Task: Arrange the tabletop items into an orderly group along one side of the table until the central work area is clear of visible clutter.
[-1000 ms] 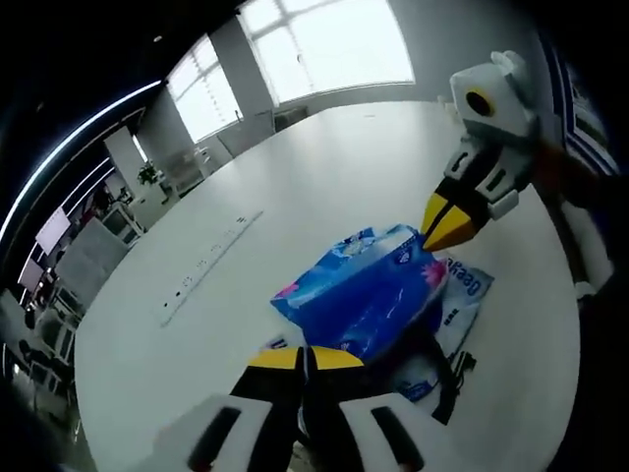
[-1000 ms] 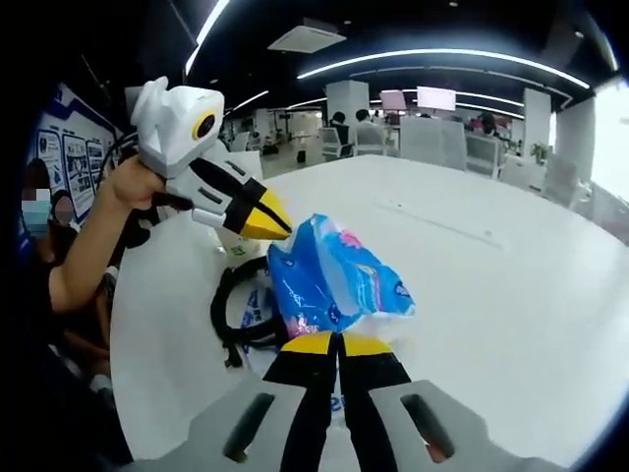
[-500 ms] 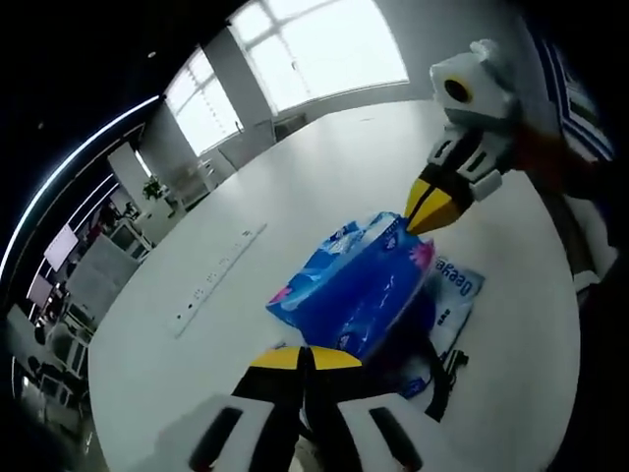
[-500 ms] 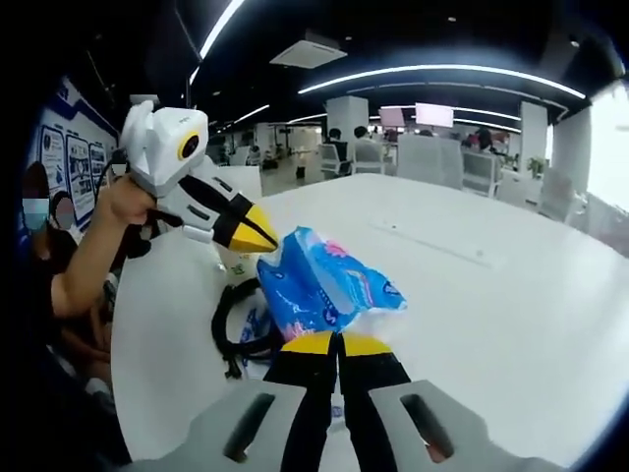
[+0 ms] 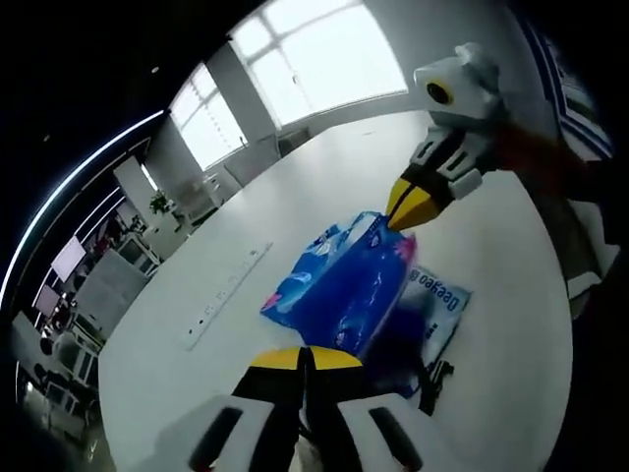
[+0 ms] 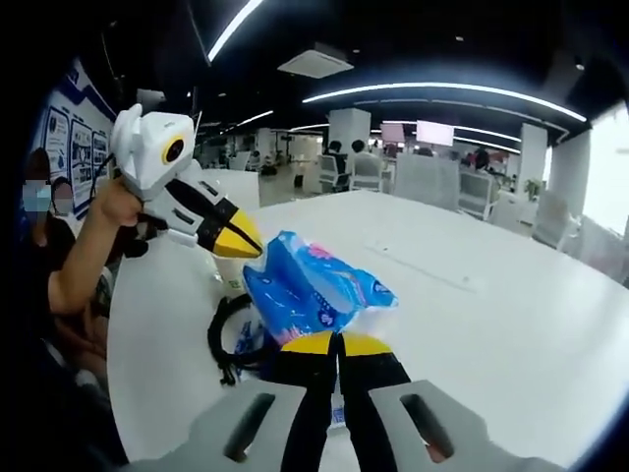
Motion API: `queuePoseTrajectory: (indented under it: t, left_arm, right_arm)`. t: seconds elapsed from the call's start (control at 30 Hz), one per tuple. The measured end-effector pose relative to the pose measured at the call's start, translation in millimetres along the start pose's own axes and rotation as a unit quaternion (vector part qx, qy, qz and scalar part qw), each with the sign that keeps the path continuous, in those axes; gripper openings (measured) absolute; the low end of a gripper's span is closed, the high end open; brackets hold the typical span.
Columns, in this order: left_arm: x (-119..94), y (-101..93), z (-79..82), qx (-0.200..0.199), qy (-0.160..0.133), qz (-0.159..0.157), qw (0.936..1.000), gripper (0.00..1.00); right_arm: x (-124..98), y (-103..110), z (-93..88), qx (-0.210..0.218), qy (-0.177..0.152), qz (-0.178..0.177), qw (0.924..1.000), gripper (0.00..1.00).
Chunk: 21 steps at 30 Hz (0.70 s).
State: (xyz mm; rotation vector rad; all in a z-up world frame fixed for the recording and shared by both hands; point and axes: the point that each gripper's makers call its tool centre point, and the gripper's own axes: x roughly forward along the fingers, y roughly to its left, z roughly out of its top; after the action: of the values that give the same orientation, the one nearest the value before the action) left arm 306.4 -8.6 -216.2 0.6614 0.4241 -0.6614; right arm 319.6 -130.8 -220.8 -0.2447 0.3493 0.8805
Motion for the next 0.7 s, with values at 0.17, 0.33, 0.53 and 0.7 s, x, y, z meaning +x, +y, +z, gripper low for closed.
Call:
queuePoseTrajectory:
  t: [0.17, 0.33, 0.53, 0.7]
  left_arm:
    - [-2.0, -4.4, 8.7, 0.003, -0.009, -0.003, 0.9999, 0.00]
    - [-4.0, -7.3, 14.5, 0.008, -0.014, -0.004, 0.9999, 0.00]
    - [-6.8, -11.7, 22.7, 0.006, -0.027, -0.006, 0.9996, 0.00]
    - [-5.5, -17.2, 30.3, 0.011, -0.032, -0.009, 0.9994, 0.00]
  right_arm:
    - [-3.0, -6.8, -0.3, -0.032, 0.006, -0.008, 0.9994, 0.00]
    - [-6.3, -13.1, 3.4, -0.033, 0.002, -0.010, 0.9994, 0.00]
    - [-13.5, -19.8, 9.7, -0.050, -0.005, -0.009, 0.9987, 0.00]
    - [-20.2, -27.5, 10.6, -0.058, -0.007, -0.018, 0.9982, 0.00]
